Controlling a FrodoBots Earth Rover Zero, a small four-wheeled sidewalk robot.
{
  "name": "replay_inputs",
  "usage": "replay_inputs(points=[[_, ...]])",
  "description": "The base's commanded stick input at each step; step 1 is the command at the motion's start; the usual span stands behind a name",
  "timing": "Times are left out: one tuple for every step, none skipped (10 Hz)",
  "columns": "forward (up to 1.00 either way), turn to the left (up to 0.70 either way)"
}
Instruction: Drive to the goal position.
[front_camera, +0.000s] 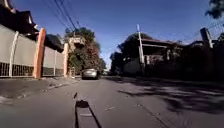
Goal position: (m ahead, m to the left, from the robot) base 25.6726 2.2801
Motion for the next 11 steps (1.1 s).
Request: replay_inputs(points=[[1.0,0.06],[1.0,0.08],[1.0,0.1],[1.0,0.11],[1.0,0.11],[1.0,0.07],[1.0,0.0],[1.0,0.0],[1.0,0.0],[1.0,0.0],[1.0,0.0]])
